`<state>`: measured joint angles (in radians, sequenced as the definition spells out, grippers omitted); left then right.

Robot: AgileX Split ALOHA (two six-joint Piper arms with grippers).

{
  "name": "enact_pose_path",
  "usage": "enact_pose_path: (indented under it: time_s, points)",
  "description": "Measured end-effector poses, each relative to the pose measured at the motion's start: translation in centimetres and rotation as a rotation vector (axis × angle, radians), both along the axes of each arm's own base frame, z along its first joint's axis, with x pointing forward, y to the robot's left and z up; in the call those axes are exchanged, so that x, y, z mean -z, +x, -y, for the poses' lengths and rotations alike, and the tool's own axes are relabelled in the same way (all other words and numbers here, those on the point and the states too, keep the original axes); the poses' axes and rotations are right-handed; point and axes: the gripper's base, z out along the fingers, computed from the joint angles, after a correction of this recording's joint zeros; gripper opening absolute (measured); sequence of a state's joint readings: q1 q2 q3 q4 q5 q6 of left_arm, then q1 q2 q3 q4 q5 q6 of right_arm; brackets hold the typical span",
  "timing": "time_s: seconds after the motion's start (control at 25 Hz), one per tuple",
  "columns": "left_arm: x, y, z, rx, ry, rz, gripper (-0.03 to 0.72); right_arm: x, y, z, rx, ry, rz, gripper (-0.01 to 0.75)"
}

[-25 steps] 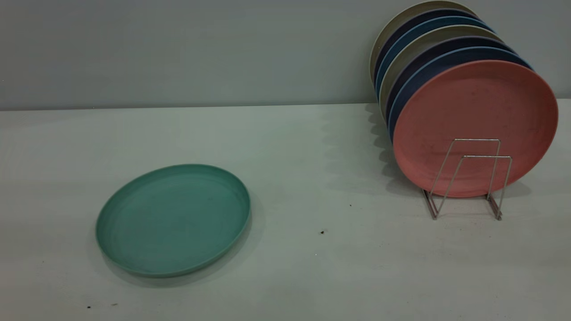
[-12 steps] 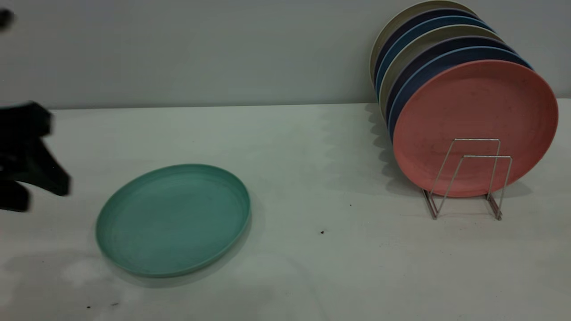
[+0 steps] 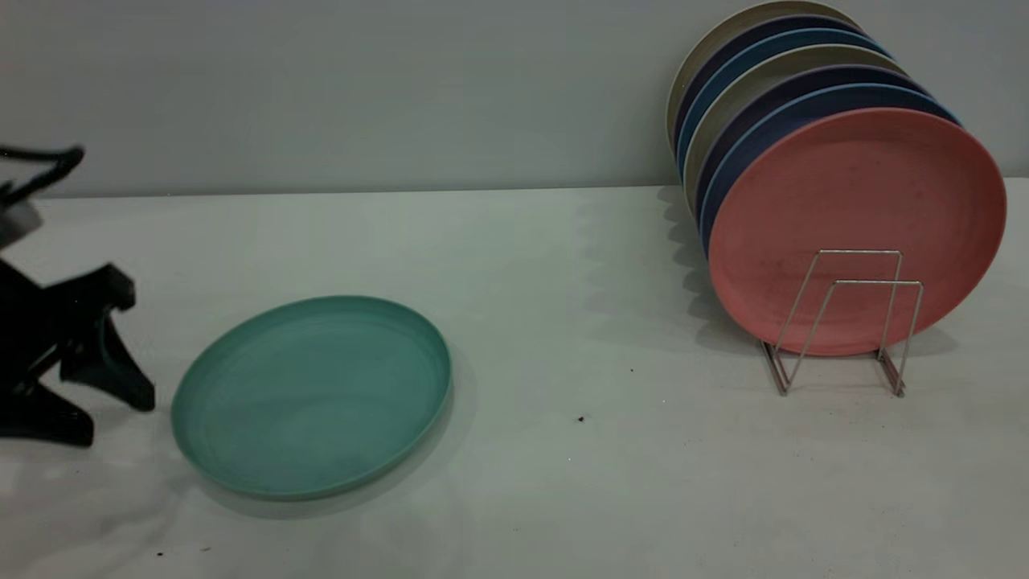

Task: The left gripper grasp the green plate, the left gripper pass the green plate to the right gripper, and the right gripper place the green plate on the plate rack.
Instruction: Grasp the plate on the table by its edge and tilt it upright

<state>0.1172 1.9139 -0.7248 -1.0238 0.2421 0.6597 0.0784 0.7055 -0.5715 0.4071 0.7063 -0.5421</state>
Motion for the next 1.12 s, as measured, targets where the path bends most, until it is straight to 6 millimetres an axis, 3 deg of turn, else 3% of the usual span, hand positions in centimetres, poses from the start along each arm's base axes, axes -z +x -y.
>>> enact_pose_path:
  time_s: [0.2,0.88,1.0,1.12]
  points:
    - [2.1,0.1,0.5,0.011,-0.056,-0.015,0.481,0.0,0.0,-0.1,-0.001,0.013,0.0,0.366]
    - [6.1,0.8,1.2,0.018,-0.151,0.063,0.477,0.0,0.0,-0.1,-0.006,0.011,-0.005,0.366]
    - [6.2,1.1,1.2,0.04,-0.146,0.077,0.438,0.0,0.0,-0.1,-0.006,0.011,-0.005,0.366]
    - [6.3,1.3,1.2,0.044,-0.143,0.081,0.322,0.0,0.0,-0.1,-0.006,0.011,-0.005,0.366]
